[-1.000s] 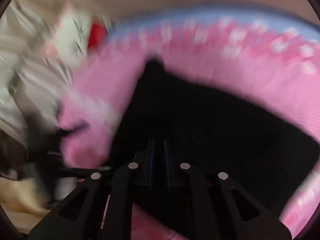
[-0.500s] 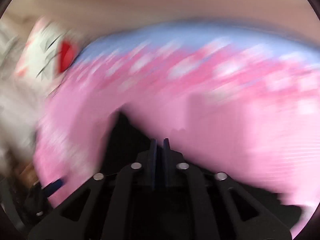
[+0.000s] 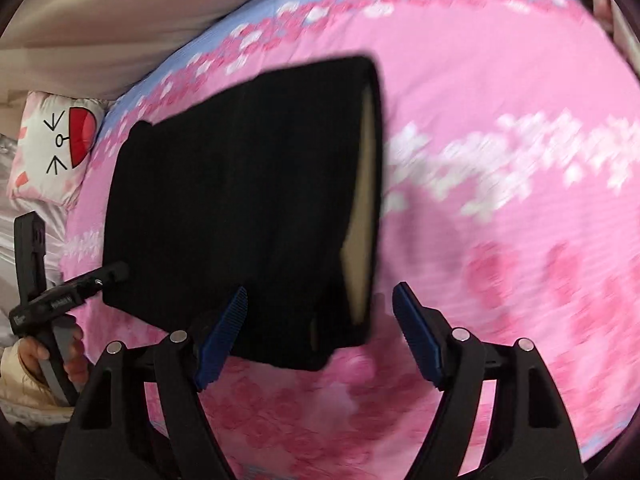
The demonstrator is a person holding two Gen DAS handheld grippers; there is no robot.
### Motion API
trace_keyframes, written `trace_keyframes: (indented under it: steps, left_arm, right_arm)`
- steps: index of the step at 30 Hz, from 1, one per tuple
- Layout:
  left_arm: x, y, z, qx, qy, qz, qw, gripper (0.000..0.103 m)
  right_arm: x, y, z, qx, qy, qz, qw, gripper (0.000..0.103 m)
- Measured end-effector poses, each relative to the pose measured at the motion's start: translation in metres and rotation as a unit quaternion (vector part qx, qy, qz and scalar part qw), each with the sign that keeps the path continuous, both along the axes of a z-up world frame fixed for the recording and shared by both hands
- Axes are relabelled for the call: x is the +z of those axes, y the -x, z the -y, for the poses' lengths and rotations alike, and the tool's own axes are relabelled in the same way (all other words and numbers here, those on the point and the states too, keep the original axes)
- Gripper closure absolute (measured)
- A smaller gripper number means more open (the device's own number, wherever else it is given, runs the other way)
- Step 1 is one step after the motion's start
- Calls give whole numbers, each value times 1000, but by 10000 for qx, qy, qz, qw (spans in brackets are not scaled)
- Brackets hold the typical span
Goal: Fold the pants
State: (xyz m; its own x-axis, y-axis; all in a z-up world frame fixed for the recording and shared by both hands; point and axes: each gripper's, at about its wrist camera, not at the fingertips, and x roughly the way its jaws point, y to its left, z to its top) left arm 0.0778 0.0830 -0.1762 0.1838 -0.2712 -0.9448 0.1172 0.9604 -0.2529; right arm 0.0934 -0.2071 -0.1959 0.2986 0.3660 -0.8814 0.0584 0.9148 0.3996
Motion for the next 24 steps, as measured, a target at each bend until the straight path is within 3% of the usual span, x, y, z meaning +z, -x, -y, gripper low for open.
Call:
trace_keyframes:
  steps: [2,5,6,8,12,14,19,21,23,24]
  left_arm:
    - [-5,-1,6,-19,-86,-38,10000,8]
    - [-8,-4,6,33,22,-55,10000,14]
    - [-7,-4,7,-16,51,-43,10000,23]
    - [-4,-1,10,-129,85,-23,9999,36]
    - [10,6,2,-156,339,-10,9993,73]
    - [16,8,-7,-202,490,-54,9986,79]
    - [35,32,-18,-463,735,-270,9959,83]
    - [35,47,-19,-529,683,-396,9955,79]
    - [26,54,-18,-502,325,-378,9975,67]
    - [25,55,-20,-405,216,-313,9985,66]
  right_arm:
    - [-4,-2,-10,5,38,0,10000,35]
    - [-11,-5,-7,-243,-316,-34,9992,41]
    - [-13,-3,-5,-260,-391,-41,9989,44]
    - [-11,-3,-1,-213,-599,-108,9979,61]
    - [0,0,7,-104,-833,-168,9963,69]
    - [5,5,9,-59,-1038,-205,9944,70]
    - [18,32,10,217,-1168,-335,9924,71]
    - [13,37,8,252,-1132,-422,9924,69]
    - [2,41,15,187,-882,-568,9943,55]
    - [3,42,22,44,-697,-564,9960,52]
